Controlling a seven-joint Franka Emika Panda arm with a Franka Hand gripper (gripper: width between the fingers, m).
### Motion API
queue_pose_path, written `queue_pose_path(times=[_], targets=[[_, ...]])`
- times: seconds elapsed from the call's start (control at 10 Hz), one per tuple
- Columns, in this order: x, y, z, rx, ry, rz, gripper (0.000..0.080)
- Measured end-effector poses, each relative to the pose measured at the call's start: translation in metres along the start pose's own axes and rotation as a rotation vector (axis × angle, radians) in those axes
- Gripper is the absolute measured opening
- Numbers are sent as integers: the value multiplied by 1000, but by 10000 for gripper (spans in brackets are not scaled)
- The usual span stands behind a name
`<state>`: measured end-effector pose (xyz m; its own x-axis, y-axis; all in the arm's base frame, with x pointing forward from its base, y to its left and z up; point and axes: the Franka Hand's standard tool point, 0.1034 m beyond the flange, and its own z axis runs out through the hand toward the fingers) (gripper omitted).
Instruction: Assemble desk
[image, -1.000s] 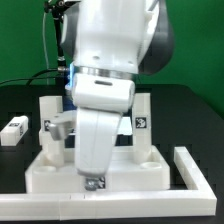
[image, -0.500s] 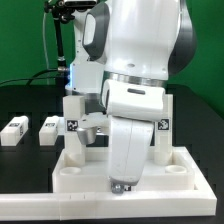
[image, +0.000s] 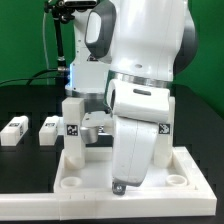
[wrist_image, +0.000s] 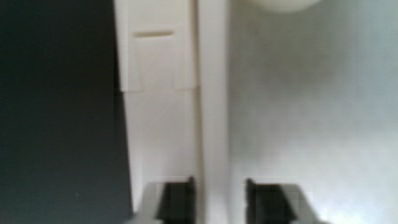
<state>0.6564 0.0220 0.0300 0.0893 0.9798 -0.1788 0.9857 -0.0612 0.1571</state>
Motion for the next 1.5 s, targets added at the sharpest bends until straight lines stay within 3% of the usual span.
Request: queue_pose_path(times=[0.1, 0.2, 0.3, 0.4, 1.1, 1.2, 1.3, 1.5], targets=[[-1, 0, 0, 1, 0, 1, 304], [-1, 0, 1, 1, 0, 1, 304], [-1, 0, 1, 1, -1, 2, 487], [-2, 0, 1, 1, -1, 2, 605], [-4, 1, 0, 2, -2, 5, 649], [-17, 6, -17, 50, -34, 20, 649], [-30, 15, -49, 61, -44, 43, 649], [-51, 24, -75, 59, -50, 102, 649]])
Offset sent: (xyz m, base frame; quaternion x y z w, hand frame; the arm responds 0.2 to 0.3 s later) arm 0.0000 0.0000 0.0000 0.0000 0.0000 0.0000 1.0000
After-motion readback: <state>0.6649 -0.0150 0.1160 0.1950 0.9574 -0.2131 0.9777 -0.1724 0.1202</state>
